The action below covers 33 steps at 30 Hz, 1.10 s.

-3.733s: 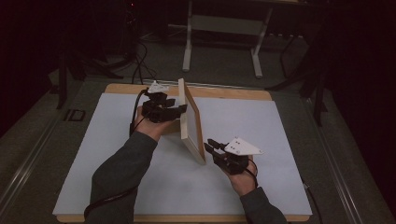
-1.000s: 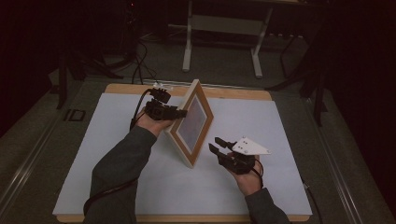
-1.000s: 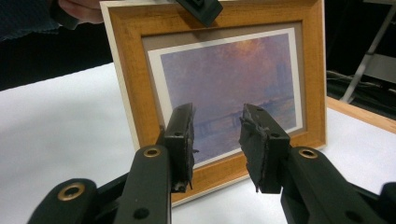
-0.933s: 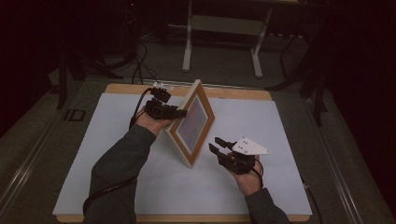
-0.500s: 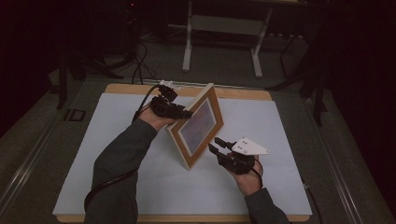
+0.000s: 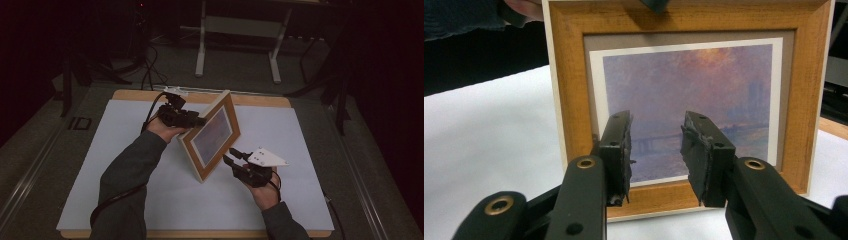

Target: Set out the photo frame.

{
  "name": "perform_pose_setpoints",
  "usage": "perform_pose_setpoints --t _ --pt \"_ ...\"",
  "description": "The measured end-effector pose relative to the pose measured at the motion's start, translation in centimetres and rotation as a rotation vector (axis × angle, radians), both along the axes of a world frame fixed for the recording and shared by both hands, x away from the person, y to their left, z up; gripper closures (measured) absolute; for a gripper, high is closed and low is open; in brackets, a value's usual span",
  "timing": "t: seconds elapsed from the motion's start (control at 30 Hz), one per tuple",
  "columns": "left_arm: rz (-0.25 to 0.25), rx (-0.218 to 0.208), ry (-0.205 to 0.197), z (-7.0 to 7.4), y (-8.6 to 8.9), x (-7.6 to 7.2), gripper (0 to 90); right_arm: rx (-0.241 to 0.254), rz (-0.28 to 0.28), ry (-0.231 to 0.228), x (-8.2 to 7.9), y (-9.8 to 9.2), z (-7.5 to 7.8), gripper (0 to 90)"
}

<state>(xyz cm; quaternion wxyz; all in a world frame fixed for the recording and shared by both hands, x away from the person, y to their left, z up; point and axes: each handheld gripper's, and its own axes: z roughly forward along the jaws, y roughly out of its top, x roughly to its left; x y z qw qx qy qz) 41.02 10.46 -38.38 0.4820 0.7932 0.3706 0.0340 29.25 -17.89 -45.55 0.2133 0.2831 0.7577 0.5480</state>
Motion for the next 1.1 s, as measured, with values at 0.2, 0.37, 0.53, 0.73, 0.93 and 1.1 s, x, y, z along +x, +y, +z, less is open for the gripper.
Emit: perform_pose_setpoints --t 0.2,0.37,0.53,0.73,0.93,1.1 --pt "0.107 -0.094 -0.043 0.5 1.4 -2.0 41.1 0.002 -0.008 0.001 0.0 -0.3 0.0 62.9" --pt "0.214 -0.092 -0.105 0.4 2.0 -5.1 39.4 0.007 -0.012 0.000 0.1 -0.5 0.1 62.5" --pt "0.266 -0.093 -0.128 -0.1 2.4 -6.6 37.1 0.012 -0.020 -0.003 0.2 -0.8 0.2 62.4" --pt "0.280 -0.091 -0.131 -1.5 1.9 -8.6 36.1 0.020 -0.034 -0.002 0.4 -1.3 0.3 62.3" --pt "0.310 -0.075 -0.116 -3.2 1.1 -9.5 49.6 0.035 -0.044 -0.003 0.4 -1.9 0.6 62.0" --pt "0.314 -0.082 -0.113 -3.9 1.4 -9.5 64.2 0.041 -0.054 -0.006 0.5 -2.5 0.7 61.8"
